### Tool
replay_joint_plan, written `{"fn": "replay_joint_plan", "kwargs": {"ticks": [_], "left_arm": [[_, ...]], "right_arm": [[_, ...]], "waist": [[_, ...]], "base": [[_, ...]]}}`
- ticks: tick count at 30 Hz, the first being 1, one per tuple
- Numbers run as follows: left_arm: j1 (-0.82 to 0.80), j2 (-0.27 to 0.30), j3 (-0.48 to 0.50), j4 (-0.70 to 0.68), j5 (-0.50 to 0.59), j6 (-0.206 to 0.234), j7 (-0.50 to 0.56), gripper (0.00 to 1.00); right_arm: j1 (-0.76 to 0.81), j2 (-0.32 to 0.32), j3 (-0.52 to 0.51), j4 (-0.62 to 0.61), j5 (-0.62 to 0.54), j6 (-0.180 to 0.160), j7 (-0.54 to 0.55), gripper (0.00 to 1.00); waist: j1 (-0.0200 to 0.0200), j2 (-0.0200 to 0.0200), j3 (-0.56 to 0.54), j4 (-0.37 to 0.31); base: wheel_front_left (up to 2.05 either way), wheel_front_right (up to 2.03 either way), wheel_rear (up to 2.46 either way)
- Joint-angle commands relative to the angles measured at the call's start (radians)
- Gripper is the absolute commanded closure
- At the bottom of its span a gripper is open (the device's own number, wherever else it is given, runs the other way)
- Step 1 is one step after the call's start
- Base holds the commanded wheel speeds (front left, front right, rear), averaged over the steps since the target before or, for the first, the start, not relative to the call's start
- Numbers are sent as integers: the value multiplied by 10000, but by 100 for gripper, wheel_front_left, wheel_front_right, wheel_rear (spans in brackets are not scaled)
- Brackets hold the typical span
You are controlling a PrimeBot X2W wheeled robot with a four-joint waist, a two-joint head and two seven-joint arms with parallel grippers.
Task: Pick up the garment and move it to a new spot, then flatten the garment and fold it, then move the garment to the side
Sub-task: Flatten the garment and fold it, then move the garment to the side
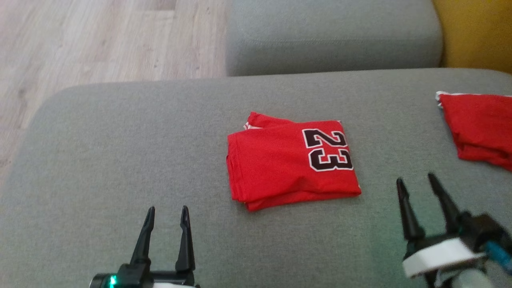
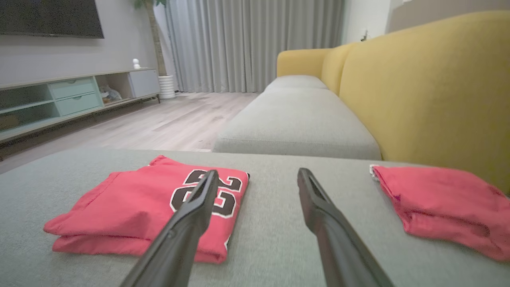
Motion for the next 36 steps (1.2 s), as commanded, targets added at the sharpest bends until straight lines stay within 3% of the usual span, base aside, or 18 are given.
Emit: {"fn": "replay_joint_plan", "kwargs": {"ticks": [1, 7, 17, 29, 36], "left_arm": [[-291, -31, 422, -272, 69, -83, -65, 0], [65, -31, 694, -33, 304, -444, -65, 0], [182, -43, 1092, 256, 462, -714, -65, 0], [206, -56, 1082, 184, 473, -612, -65, 0], [-141, -57, 762, -221, 368, -467, -65, 0]], "right_arm": [[-82, 87, 56, -340, -84, 69, -132, 0], [646, 768, -66, -113, -627, 69, -133, 0], [680, 955, -126, -72, -789, 69, -134, 0], [620, 1064, -68, 220, -847, 69, -135, 0], [-713, 1326, -313, 1401, 145, 69, -135, 0]], "waist": [[3, -1, -109, -74], [3, -1, -305, -92], [3, -1, -390, -108], [3, -1, -259, -172], [3, -1, 641, -111]], "base": [[0, 0, 0], [0, 0, 0], [0, 0, 0], [0, 0, 0], [0, 0, 0]]}}
